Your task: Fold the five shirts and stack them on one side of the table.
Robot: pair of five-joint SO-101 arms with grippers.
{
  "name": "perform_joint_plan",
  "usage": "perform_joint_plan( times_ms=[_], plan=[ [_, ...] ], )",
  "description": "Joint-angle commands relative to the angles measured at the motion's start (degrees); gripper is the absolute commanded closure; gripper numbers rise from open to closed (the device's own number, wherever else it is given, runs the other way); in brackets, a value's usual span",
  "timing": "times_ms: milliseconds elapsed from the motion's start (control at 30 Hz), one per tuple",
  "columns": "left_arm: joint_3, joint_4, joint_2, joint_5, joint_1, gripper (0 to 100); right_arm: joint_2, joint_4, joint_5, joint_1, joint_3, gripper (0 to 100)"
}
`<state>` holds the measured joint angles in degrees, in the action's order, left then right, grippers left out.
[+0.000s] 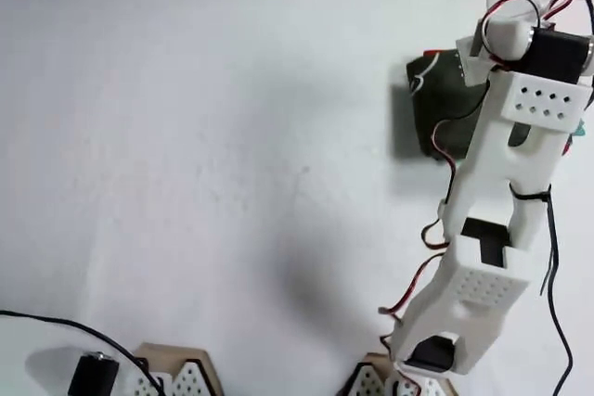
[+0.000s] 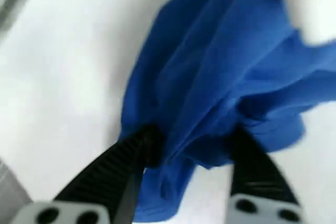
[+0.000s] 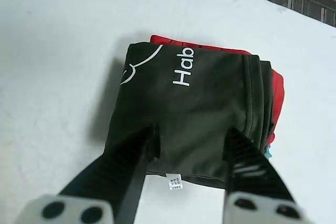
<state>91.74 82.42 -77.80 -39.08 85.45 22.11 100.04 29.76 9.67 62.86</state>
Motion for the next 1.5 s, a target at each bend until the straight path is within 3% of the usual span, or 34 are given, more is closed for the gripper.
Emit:
perform_joint_plan(
  times_ms=[0, 33, 233, 333, 500, 667, 800, 933, 1100, 1200, 1300, 1467],
  plan=[
    [2.51, 5.71, 2.81, 0.0, -4.04, 98, -4.26, 1.19, -0.53, -0.4, -0.18, 80.0],
    [3.3, 8.09, 3.52, 1.14, -5.27, 95, -4.26, 1.19, -0.53, -0.4, -0.18, 80.0],
    [4.09, 19.69, 10.9, 7.3, -14.59, 98, -4.44, 1.27, -0.62, -0.4, -0.18, 80.1],
    [3.74, 20.22, 16.18, 11.69, -19.08, 98, -5.14, 1.27, -0.62, -0.22, -0.44, 80.1],
    [2.24, 20.22, 26.11, 12.4, -26.81, 98, -12.53, 1.27, -0.62, -0.31, -10.73, 80.1],
    [-12.26, 20.22, 41.32, 15.74, -36.4, 98, -21.49, 1.01, -0.62, -0.31, -27.25, 80.0],
    [-31.25, 20.13, 57.41, 18.64, -47.91, 98, -26.15, 0.84, -0.62, -0.13, -36.48, 79.9],
    [-45.32, 19.87, 73.14, 19.69, -63.91, 98, -28.44, 0.84, -0.53, 0.04, -42.29, 79.9],
    [-48.22, 17.76, 85.71, 20.13, -83.69, 98, -29.85, 0.75, -0.44, 0.04, -48.53, 79.8],
    [-47.96, 16.18, 89.49, 19.96, -91.87, 98, -31.16, -0.75, -0.44, 0.04, -52.04, 79.8],
    [-48.66, 16.62, 90.02, 19.96, -95.03, 98, -33.45, -2.51, -0.44, 0.04, -55.74, 79.8],
    [-56.92, 18.29, 85.19, 19.96, -93.1, 97, -37.85, -5.23, -0.26, -0.57, -61.27, 79.7]
  ],
)
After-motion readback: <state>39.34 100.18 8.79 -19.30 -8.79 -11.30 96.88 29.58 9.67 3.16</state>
